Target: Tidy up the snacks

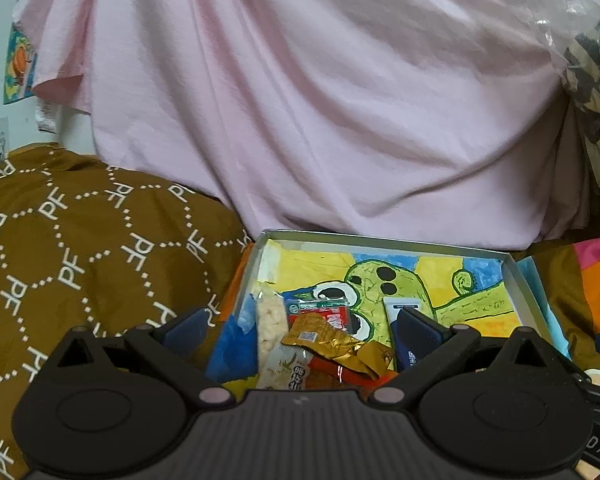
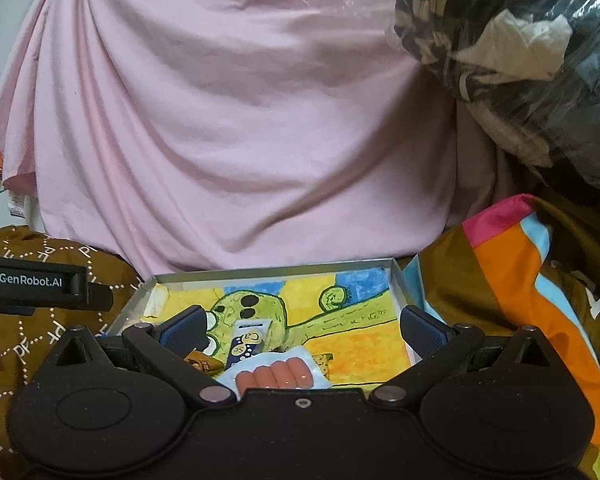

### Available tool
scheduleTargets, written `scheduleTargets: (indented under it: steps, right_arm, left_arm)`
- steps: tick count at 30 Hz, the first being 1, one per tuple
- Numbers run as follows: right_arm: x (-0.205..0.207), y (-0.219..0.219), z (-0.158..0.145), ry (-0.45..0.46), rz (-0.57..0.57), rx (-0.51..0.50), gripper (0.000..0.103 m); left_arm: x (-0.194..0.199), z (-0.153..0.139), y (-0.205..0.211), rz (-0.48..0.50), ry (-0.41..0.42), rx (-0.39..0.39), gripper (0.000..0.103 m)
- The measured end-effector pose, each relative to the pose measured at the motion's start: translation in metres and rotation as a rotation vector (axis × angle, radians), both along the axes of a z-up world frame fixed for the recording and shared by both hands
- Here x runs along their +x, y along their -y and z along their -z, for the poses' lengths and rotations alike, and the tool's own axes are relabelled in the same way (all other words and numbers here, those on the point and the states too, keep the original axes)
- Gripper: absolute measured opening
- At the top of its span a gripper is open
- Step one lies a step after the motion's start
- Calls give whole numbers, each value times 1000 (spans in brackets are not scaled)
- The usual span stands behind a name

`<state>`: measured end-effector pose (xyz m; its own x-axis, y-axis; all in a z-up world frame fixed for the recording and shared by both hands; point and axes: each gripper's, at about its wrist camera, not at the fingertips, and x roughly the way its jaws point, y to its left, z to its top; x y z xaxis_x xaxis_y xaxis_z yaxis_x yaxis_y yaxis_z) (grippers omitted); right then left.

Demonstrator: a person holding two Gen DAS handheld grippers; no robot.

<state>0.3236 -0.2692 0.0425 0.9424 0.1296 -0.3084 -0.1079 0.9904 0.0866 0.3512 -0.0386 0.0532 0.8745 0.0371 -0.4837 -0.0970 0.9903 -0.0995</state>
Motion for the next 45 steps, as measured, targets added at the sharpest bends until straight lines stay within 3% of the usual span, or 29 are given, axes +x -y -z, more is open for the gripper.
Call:
scheduleTargets:
  steps: [18, 30, 45]
  right_arm:
    - [-56, -1, -13, 44, 25, 24, 102]
    - [-87, 7, -18, 30, 23, 60, 102]
    - [-142, 11, -25, 45, 6, 78, 102]
  left_arm:
    - [-70, -4, -9, -56, 87, -3, 103]
    - [-103, -10, -12, -32, 123, 42, 103]
    - [-148, -10, -19, -22, 154, 35, 103]
